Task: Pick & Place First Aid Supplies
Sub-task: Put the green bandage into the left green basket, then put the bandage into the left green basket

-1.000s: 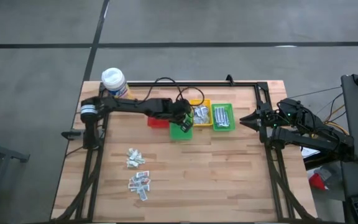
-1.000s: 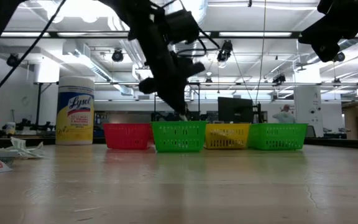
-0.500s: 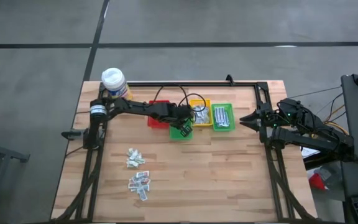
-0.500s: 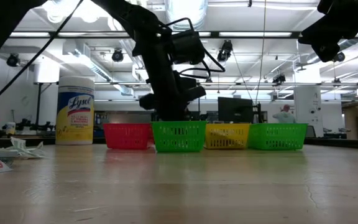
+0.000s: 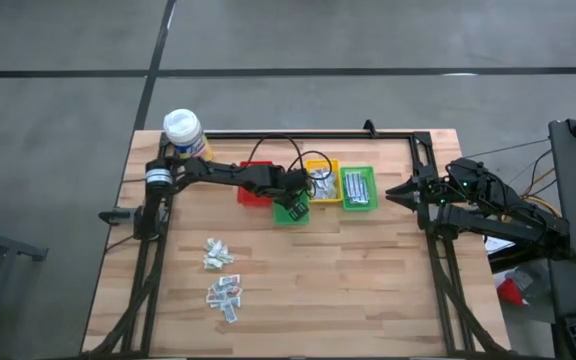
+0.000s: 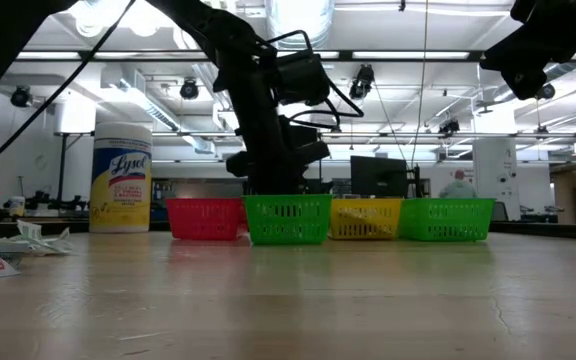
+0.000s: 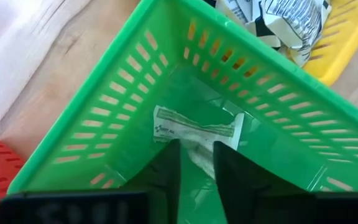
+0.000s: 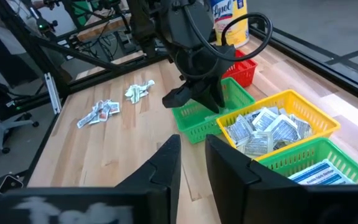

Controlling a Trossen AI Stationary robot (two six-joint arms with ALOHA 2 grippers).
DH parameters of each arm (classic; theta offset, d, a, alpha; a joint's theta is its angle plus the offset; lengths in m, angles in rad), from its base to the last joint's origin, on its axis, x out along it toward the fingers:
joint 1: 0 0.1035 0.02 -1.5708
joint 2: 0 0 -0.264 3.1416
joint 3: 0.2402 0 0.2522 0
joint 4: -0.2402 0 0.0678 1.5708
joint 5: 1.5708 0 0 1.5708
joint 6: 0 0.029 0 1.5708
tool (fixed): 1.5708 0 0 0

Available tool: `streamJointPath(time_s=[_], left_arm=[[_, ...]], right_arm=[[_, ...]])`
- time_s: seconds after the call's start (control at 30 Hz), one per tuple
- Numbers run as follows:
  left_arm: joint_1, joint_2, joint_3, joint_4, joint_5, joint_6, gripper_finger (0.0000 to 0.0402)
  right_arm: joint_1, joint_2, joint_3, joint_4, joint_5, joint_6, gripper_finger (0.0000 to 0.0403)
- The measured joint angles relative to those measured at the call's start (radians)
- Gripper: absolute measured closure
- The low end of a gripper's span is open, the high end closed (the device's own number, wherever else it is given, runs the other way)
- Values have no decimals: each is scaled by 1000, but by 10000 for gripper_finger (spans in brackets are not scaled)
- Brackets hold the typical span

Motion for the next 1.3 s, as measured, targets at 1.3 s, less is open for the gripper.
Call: streamJointPath(time_s=[1.3], left_arm=[[-239, -61, 349, -995, 15, -316, 229]], right_arm=[[0, 0, 0, 0, 0, 0, 317]])
